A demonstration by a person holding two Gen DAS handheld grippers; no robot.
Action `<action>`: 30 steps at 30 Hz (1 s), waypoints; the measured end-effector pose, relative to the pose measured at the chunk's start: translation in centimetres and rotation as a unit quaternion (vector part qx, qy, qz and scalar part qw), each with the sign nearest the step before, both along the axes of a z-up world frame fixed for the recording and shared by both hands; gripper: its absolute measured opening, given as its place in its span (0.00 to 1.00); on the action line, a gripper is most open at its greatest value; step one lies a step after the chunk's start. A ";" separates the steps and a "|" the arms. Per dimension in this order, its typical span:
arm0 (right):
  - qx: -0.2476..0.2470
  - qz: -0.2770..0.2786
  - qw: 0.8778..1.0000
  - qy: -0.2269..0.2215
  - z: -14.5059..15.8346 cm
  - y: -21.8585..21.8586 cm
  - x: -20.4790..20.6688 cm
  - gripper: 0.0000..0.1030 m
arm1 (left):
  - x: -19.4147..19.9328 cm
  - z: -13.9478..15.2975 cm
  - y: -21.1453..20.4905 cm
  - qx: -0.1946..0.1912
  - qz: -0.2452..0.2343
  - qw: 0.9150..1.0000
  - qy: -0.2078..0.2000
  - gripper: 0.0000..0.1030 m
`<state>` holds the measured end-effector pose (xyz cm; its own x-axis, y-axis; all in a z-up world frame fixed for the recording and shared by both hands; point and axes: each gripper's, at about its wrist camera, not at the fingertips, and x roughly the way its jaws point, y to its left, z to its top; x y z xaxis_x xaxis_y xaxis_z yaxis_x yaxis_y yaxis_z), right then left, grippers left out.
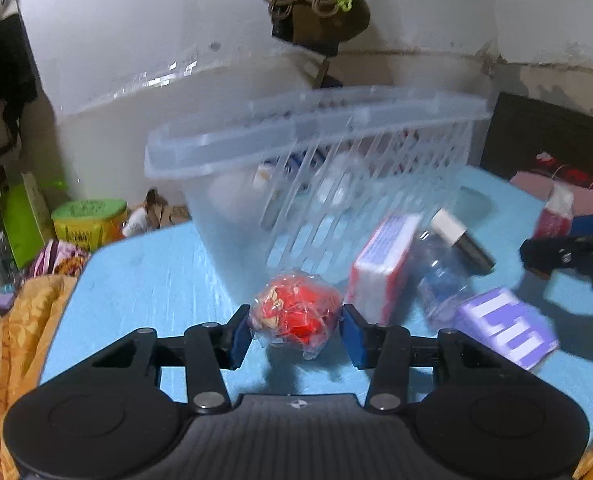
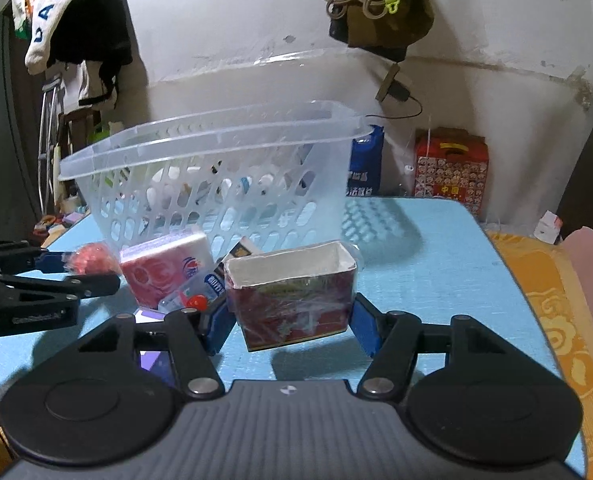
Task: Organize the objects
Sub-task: 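Grasp the red candy bag with the left gripper while the right grasps the red-and-white box, then carry both held items over the basket and release them inside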
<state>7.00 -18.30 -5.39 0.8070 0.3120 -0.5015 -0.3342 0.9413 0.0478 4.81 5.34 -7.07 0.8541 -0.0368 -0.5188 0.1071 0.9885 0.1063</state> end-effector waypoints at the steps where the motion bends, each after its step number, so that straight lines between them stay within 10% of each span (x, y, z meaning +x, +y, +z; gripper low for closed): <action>1: 0.002 0.000 1.000 -0.001 0.1 -0.1 0.0 0.63 | -0.2 0.4 -0.4 -0.001 -0.005 1.000 -0.005 0.49; 16: 0.024 0.002 0.999 -0.045 2.5 0.0 -0.9 0.62 | -2.9 5.1 -3.4 -0.040 -0.068 0.995 -0.068 0.49; 30: 0.052 0.001 0.993 -0.103 6.6 0.6 0.2 0.62 | -2.2 10.2 2.5 -0.113 -0.007 0.986 -0.122 0.49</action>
